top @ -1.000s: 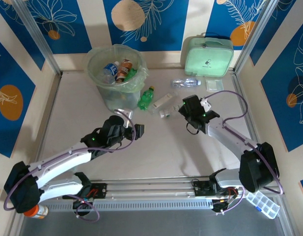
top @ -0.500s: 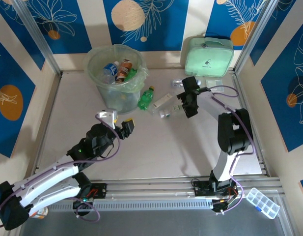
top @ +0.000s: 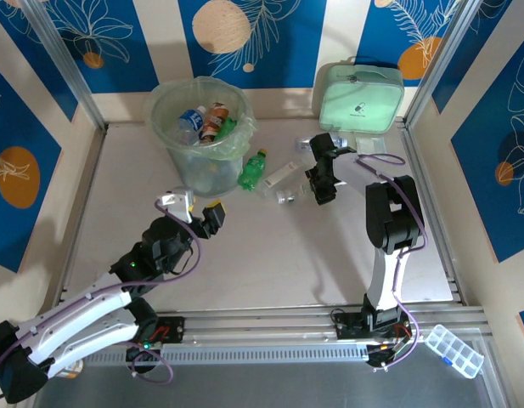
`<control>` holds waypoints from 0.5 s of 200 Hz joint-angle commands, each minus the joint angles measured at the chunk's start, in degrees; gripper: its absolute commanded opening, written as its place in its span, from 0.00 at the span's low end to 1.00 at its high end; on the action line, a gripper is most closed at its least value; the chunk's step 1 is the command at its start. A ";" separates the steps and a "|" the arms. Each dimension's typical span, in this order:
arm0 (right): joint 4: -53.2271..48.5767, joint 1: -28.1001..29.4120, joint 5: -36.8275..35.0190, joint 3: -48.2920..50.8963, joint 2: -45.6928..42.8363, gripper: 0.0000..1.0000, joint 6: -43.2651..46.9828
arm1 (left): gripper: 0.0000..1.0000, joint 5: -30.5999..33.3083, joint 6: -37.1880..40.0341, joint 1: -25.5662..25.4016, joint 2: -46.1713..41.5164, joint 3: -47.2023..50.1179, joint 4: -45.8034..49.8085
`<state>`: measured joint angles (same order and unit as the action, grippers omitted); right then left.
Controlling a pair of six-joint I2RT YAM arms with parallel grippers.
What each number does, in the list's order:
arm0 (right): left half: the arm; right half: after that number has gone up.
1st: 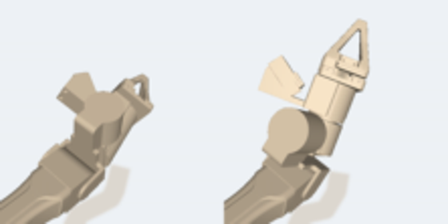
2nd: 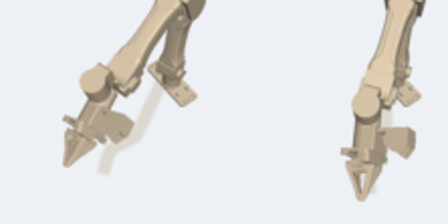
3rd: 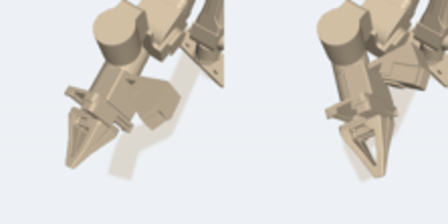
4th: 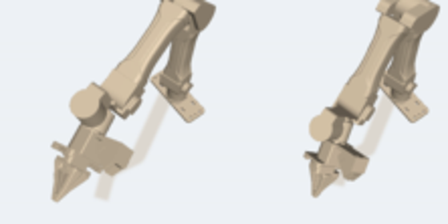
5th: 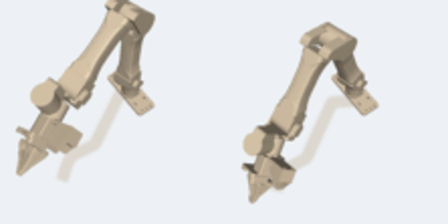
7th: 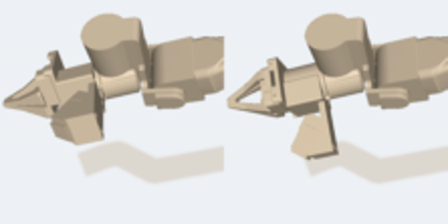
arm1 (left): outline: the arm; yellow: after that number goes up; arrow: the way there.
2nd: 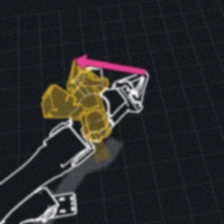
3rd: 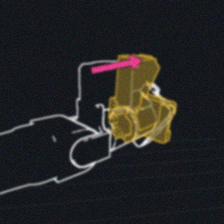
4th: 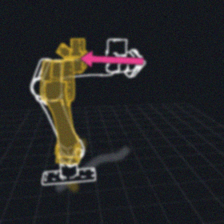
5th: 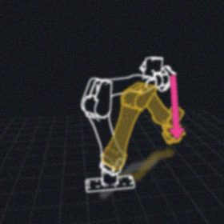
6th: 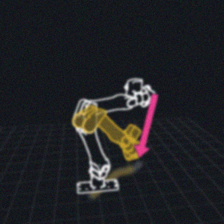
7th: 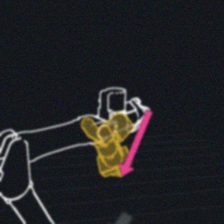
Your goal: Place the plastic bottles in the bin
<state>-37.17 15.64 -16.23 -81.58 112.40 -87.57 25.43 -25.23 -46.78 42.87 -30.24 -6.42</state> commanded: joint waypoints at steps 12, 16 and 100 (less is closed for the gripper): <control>-1.09 -0.84 0.18 3.62 -2.23 0.59 -0.86 | 0.79 1.72 -0.17 -0.15 0.56 0.36 -0.22; -1.02 -0.83 -0.02 4.06 -2.80 0.58 -0.77 | 0.79 1.61 -0.20 -0.15 0.67 0.36 -0.31; 1.92 1.62 -2.24 14.68 -21.67 0.54 11.64 | 0.99 -20.49 -0.56 0.55 14.92 -2.53 -9.79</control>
<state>-36.03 15.55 -17.37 -69.10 97.49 -82.83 16.62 -25.26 -46.76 52.99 -30.37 -11.46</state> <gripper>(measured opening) 0.557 0.986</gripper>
